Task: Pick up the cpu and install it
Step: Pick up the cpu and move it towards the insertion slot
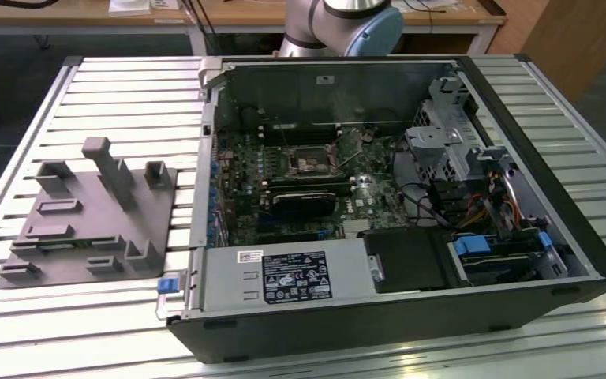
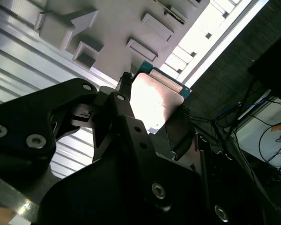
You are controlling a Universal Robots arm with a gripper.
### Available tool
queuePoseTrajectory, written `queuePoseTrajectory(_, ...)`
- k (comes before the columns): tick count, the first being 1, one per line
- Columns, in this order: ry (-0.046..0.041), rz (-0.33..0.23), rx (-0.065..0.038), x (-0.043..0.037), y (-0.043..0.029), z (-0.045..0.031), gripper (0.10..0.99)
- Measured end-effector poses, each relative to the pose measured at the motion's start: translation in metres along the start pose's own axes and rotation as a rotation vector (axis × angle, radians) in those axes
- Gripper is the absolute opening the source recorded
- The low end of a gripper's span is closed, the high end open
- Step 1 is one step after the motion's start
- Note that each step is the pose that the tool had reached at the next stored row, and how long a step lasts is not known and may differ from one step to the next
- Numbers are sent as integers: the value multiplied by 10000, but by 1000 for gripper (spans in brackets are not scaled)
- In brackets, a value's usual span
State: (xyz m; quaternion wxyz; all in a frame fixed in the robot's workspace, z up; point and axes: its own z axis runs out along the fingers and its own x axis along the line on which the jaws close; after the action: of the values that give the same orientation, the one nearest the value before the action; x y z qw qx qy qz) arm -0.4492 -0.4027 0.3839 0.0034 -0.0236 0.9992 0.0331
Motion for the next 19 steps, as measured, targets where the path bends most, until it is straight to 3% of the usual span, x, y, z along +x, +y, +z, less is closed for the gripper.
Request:
queuePoseTrajectory(4,0,1,-13,-1,8,-96,541)
queuePoseTrajectory(8,-4,1,-49,-36,6,-100,541)
queuePoseTrajectory(19,-4,0,-58,-236,-4,-99,541)
